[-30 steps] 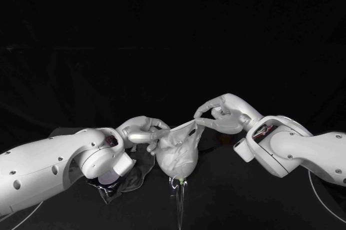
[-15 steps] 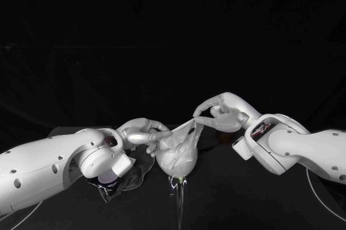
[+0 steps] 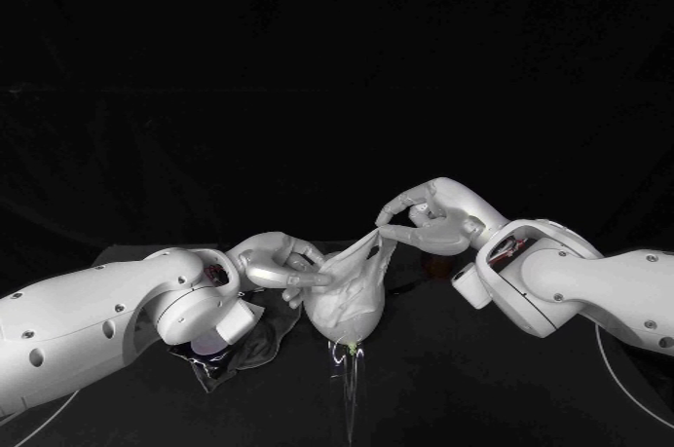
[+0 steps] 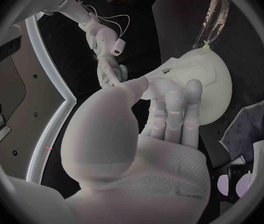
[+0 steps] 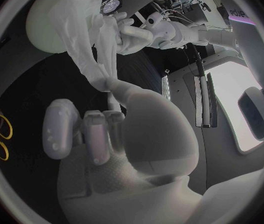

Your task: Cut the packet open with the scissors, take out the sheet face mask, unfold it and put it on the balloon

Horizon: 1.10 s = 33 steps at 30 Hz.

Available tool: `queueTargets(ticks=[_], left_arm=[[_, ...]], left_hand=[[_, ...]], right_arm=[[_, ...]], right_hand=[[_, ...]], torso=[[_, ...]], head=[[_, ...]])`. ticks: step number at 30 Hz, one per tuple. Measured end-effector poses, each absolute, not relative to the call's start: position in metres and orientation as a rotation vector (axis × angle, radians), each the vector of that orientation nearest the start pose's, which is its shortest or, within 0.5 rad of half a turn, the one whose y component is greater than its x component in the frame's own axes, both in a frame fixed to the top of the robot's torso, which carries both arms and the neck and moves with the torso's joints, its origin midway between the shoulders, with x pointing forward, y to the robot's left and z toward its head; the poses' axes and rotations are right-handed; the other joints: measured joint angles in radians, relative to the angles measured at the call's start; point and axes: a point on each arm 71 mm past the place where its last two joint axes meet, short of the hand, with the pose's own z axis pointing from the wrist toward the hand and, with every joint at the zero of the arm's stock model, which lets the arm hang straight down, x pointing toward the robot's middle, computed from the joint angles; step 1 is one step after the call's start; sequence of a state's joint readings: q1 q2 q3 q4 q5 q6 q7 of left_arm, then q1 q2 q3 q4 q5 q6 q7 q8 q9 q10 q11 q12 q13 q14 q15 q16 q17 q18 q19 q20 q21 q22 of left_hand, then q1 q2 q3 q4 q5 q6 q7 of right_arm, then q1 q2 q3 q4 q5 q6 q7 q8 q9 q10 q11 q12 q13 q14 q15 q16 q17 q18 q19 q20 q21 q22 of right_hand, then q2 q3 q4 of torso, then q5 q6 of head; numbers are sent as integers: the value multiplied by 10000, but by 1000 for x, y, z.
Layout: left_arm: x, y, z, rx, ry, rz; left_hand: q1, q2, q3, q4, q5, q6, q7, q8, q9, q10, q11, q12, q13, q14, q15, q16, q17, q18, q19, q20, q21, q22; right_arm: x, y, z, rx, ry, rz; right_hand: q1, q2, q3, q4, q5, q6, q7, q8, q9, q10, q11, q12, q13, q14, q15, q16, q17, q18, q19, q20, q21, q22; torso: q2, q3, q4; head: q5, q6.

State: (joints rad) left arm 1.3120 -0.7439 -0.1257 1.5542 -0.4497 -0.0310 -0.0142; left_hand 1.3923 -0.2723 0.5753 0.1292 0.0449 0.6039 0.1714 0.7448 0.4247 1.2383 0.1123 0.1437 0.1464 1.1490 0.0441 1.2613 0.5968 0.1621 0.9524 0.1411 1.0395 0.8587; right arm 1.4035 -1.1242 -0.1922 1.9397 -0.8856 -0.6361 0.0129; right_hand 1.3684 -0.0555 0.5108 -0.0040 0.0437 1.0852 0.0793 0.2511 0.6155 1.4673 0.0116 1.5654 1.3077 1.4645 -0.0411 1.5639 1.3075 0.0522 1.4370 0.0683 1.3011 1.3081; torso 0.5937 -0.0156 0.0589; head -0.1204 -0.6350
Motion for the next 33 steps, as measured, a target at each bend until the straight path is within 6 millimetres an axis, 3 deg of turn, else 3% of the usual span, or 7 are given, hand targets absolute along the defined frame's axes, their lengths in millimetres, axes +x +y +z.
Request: queueTargets(ticks=[4, 12, 16, 20, 23, 28, 33], left_arm=[[472, 134, -178, -5022, 20947, -13520], [473, 135, -179, -4727, 20960, -13114], [473, 135, -179, -4611, 20935, -12995], [474, 134, -179, -4504, 20903, -12925], [474, 133, -179, -4473, 20859, -12900], [475, 134, -178, -4508, 20670, -12909], [476, 138, -177, -4753, 20336, -12962]], left_hand=[[66, 15, -23, -59, 0, 192, 48, -174, -193, 38, -38, -14, 16, 32, -31, 1, 1, -2, 37, -36, 0, 1], [404, 309, 87, -303, 0, 790, 55, -445, -553, 115, -115, -54, 67, 94, -89, 49, 90, -11, 126, -125, 18, 126], [597, 503, 252, -468, 0, 1672, -77, -791, -912, 162, -161, -101, 113, 164, -188, 116, 181, -14, 181, -179, 130, 239], [714, 803, 273, -637, -1, 2805, -241, -1431, -1403, 253, -323, -101, 224, 288, -318, 169, 357, -19, 322, -320, 398, 487], [651, 1055, 263, -647, -2, 3185, -334, -1508, -1481, 361, -431, -93, 282, 375, -399, 227, 532, -82, 438, -355, 530, 655], [576, 1202, 262, -647, -12, 3349, -466, -1569, -1499, 512, -527, -13, 349, 616, -494, 407, 959, -84, 628, -372, 680, 887], [539, 1293, 311, -686, -31, 3387, -504, -1623, -1499, 558, -550, -5, 389, 631, -506, 378, 724, -89, 510, -410, 620, 699]], right_arm=[[413, -226, -110, 3459, 14689, 9951], [413, -226, -110, 3463, 14694, 9949], [413, -226, -110, 3462, 14696, 9953], [413, -226, -111, 3457, 14705, 9967], [413, -225, -111, 3456, 14709, 9971], [413, -226, -111, 3462, 14716, 9961], [414, -228, -112, 3497, 14724, 9880]], right_hand=[[-3, 2, 42, -42, 0, -10, 9, 29, 24, 0, 0, -1, -4, 0, 0, 34, 1, -1, 0, 0, 0, -1], [-109, 2, 125, -45, -15, -24, 6, 113, 31, 0, 0, 19, -2, -1, 1, 34, 7, 0, 27, -27, -1, -8], [-109, 2, 125, -44, -16, -48, 9, 117, 32, 0, 0, 19, 0, -2, 2, 34, 7, -1, 28, -28, -1, -7], [-109, 2, 125, -44, -17, -51, 8, 117, 33, 0, 0, 19, 3, -3, 3, 29, 6, 0, 28, -28, -1, -5], [-108, 2, 164, -84, -19, -54, 6, 116, 33, 0, 0, 19, 4, 2, -2, 27, 5, 0, 28, -27, -1, -3], [-108, 1, 165, -84, -20, -74, -1, 115, 40, 0, 0, 18, 4, 21, -21, 26, -2, -1, 25, -25, -1, -1], [-108, 1, 165, -84, -20, -91, 3, 154, 96, 0, 0, 17, 3, 22, -21, 6, -2, 0, 23, -23, -1, 1]], torso=[[0, 0, -3], [4, 0, -4], [4, 0, -4], [4, 0, -3], [4, 0, -2], [3, 0, -2], [2, 0, -4]], head=[[3, -4], [-7, -17], [-9, -25], [-2, -34], [4, -35], [10, -36], [16, -30]])
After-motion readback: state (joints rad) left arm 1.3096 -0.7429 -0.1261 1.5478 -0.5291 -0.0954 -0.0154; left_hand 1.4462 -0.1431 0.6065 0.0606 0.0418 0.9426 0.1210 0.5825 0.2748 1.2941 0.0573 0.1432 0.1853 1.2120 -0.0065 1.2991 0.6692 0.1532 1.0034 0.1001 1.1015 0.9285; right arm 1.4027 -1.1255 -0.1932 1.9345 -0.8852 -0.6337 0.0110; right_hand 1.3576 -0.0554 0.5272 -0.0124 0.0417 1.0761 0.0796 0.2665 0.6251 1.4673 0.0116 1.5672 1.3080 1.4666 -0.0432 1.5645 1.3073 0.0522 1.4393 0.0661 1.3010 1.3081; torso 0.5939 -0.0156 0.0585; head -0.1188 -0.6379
